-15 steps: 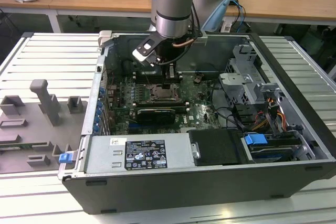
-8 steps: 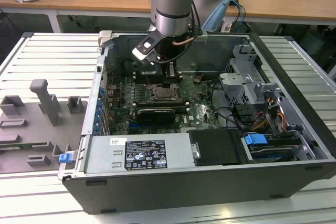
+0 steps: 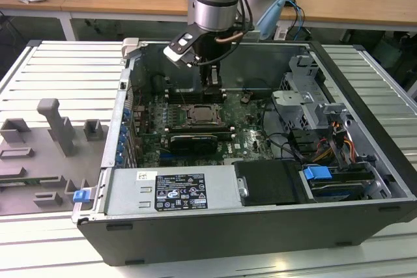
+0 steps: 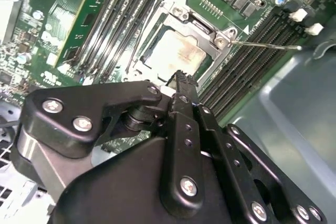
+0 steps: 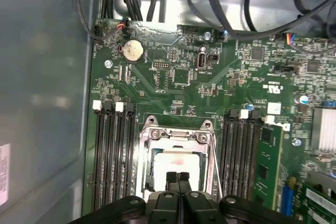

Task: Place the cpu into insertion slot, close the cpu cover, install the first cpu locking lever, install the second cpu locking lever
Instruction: 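Install the first cpu locking lever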

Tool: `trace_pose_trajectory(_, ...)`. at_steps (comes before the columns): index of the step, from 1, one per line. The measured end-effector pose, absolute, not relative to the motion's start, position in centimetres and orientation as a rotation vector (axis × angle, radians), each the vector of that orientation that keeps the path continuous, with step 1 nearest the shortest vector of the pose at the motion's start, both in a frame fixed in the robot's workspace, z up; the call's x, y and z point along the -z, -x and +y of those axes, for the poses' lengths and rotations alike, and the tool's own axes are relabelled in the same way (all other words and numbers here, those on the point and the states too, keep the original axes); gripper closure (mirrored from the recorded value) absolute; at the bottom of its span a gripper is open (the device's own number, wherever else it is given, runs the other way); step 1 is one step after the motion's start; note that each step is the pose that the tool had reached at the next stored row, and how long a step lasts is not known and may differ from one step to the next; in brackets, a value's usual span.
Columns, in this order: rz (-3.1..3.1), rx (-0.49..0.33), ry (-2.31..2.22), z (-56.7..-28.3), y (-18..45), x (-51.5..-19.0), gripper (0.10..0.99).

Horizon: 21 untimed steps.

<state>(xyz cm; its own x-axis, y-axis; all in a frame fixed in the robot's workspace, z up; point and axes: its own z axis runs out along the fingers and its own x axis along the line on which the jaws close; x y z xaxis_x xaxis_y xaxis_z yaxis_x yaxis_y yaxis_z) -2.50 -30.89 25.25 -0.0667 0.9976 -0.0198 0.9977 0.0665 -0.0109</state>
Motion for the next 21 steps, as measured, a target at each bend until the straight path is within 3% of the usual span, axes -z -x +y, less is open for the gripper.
trace_pose_trajectory(6, 2.299, 0.041, -2.123, -30.9, 2.5, -27.2, 0.98)
trace_pose_trajectory(21, 2.644, 0.037, -1.665, -30.9, 2.5, -27.2, 0.98)
